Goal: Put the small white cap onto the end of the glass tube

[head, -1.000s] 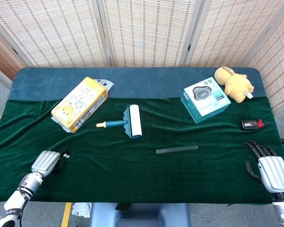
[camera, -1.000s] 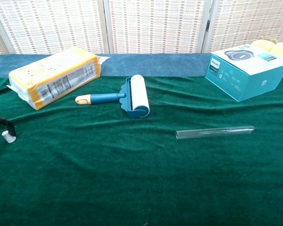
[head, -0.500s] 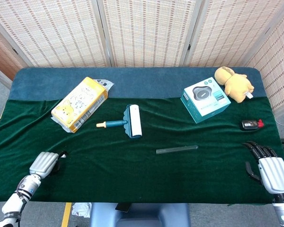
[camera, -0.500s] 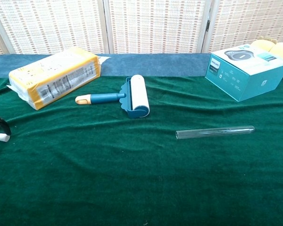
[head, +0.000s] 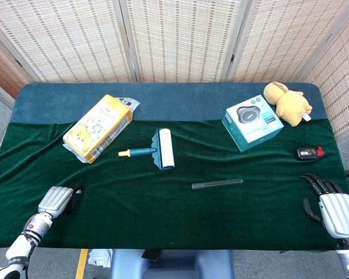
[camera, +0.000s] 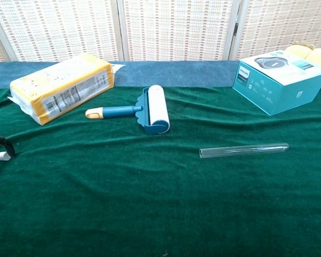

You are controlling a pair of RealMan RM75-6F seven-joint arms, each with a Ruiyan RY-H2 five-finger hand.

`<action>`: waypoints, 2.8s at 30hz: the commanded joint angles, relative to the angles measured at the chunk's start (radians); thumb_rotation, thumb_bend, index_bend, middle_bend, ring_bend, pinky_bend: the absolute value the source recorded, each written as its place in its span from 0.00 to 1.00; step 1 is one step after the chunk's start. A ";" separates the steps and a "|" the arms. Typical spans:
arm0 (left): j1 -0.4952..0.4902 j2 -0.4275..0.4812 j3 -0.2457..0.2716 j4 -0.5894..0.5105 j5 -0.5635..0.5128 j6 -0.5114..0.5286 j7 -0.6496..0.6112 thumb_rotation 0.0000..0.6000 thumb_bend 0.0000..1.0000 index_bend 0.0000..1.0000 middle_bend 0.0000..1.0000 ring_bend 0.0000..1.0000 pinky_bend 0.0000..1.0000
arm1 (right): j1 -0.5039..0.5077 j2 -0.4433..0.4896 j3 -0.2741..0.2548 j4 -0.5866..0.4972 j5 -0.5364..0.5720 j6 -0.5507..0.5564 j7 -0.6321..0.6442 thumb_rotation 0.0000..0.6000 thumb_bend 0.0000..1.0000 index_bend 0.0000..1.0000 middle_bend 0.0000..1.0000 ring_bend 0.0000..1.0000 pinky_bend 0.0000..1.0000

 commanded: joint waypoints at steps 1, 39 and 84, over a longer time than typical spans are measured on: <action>0.003 0.005 0.001 -0.001 -0.009 0.002 0.003 1.00 0.82 0.30 1.00 0.87 0.73 | 0.001 0.000 0.001 -0.001 0.000 -0.001 -0.001 1.00 0.58 0.19 0.23 0.27 0.22; 0.057 0.081 -0.006 -0.035 0.010 0.091 -0.088 1.00 0.72 0.26 1.00 0.87 0.73 | -0.003 0.004 -0.003 -0.019 -0.017 0.014 -0.014 1.00 0.58 0.19 0.23 0.27 0.22; 0.022 -0.068 -0.048 0.166 -0.028 0.060 -0.102 1.00 0.42 0.45 1.00 0.88 0.74 | 0.002 0.001 0.000 -0.011 -0.003 -0.001 -0.010 1.00 0.58 0.19 0.23 0.27 0.22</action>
